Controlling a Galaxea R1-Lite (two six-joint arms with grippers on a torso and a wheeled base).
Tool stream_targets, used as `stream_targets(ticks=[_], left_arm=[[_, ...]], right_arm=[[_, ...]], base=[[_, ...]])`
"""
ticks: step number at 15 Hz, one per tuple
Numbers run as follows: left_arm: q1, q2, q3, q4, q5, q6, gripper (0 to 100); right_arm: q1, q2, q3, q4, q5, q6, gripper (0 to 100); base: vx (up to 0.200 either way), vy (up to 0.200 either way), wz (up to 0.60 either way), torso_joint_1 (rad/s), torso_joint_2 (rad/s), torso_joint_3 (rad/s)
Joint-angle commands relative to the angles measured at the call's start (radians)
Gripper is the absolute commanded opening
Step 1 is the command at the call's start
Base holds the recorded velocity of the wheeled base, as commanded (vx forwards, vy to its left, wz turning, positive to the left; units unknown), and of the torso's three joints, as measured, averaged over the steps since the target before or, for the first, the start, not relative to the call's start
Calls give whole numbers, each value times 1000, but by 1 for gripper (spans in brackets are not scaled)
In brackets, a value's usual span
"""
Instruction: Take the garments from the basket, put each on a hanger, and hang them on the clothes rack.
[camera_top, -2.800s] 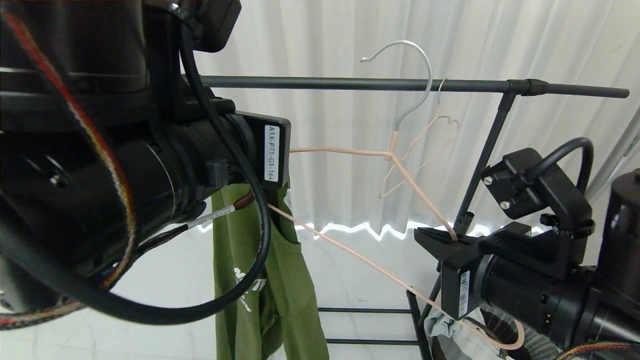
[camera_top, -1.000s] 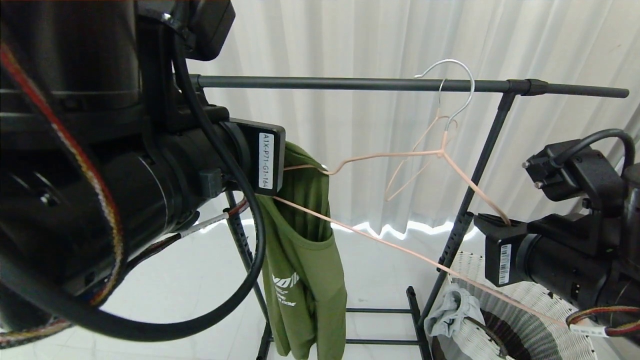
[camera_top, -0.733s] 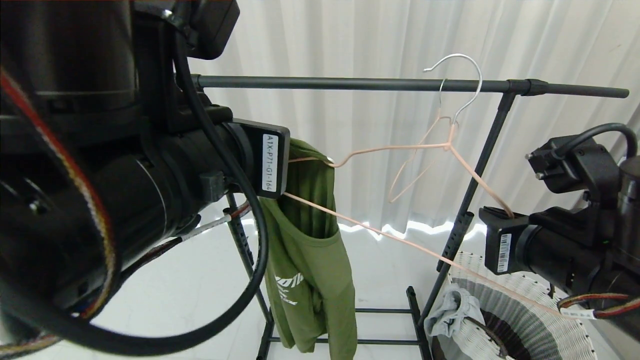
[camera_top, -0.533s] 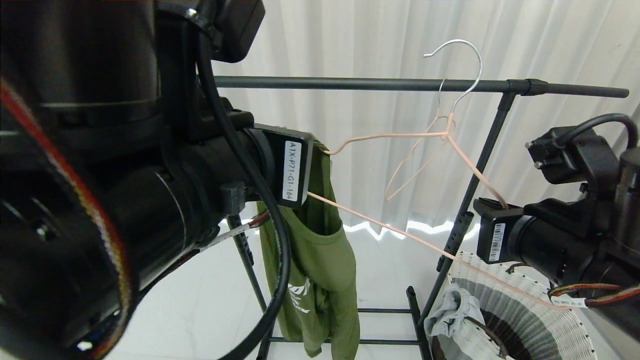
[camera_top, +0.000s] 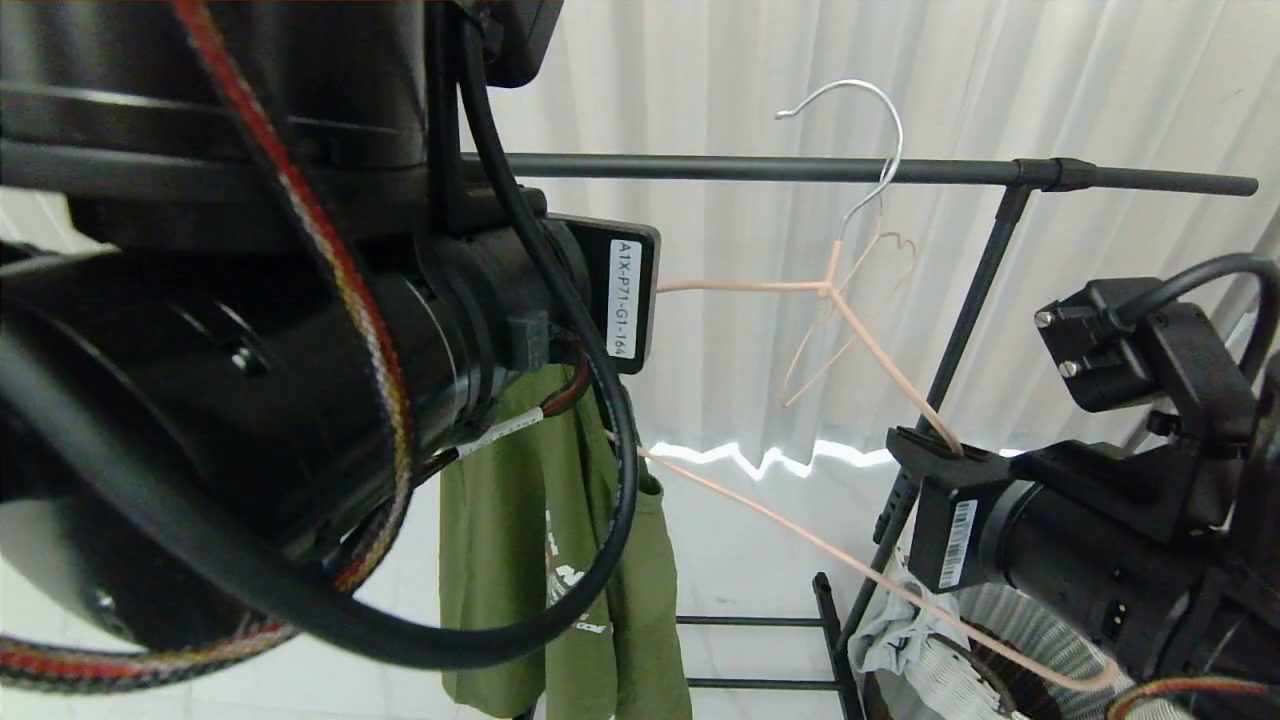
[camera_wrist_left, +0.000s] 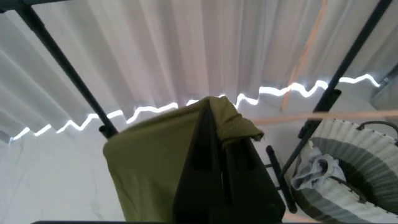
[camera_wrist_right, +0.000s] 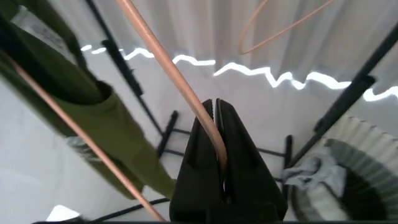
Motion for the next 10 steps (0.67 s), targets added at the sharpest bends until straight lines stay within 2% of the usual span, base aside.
stream_targets(ticks=[1, 6, 8, 10], left_arm=[[24, 3, -4, -1, 0, 1, 0], [33, 2, -12, -1, 0, -4, 0], [33, 0, -11, -1, 0, -6, 0], [33, -3, -8, -1, 0, -6, 0]], right_arm=[[79, -8, 2, 14, 0, 51, 0], [241, -4, -4, 54, 36, 203, 0], [255, 6, -5, 52, 37, 223, 0], [221, 11, -8, 51, 36, 226, 0]], base=[[0, 0, 0, 0, 0, 0], [0, 0, 0, 0, 0, 0], [0, 0, 0, 0, 0, 0], [0, 0, 0, 0, 0, 0]])
